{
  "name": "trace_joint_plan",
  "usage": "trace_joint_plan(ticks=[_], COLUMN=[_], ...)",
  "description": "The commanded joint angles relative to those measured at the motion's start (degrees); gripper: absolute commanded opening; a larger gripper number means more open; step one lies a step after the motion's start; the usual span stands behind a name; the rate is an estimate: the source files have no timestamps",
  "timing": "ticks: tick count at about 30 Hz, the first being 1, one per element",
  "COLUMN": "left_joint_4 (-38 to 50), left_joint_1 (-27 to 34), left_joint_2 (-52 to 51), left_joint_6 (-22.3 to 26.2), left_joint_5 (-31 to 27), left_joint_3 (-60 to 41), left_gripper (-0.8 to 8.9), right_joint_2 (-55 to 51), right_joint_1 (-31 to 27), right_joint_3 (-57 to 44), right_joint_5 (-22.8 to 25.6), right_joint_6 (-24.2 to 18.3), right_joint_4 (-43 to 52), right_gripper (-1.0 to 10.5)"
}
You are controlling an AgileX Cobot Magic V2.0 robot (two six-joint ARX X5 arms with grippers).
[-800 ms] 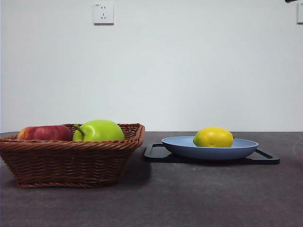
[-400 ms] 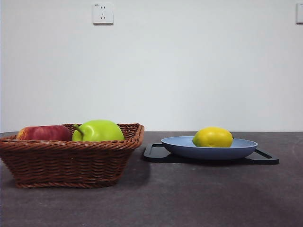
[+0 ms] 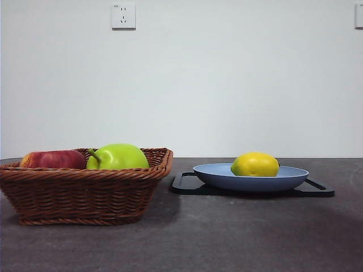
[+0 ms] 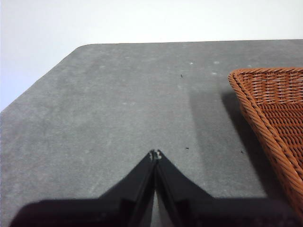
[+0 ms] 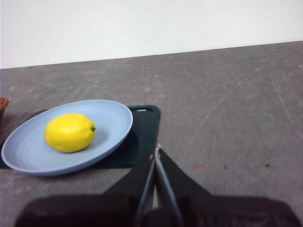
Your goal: Take the lemon from the basket,put the lemon in the plate,hand out the plate
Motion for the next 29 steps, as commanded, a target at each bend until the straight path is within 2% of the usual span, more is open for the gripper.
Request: trace_joint_plan(ticks=[1,8,11,29], left_joint_4=[0.26,0.28,0.28,0.28], left_joint_1=[0.17,0.17,0.17,0.17], left_joint_2=[-0.26,-0.26,-0.26,-0.26], left_joint_6=[-0.39,-0.39,-0.39,-0.39], left_joint_5=[-0.09,-0.09,-0.09,-0.09], left_joint_3=[-0.50,-0.50,-0.50,-0.50], left_gripper=[0.08,0.08,0.08,0.08], right_joint_2=[-1.49,-3.34,-3.34,-2.89], right_joint_1=[-0.04,-1.01,-1.16,-1.11], right_joint_3=[-0.17,-0.13,-0.13,-0.13], right_joint_5=[-0.02,-0.20,-0.02,0.39], right_joint_6=[0.57,0.74,3.06,2.91], right_joint_4=[-1.07,-7.23,-6.67,-5.99], right_gripper=[0.0,0.0,0.0,0.0])
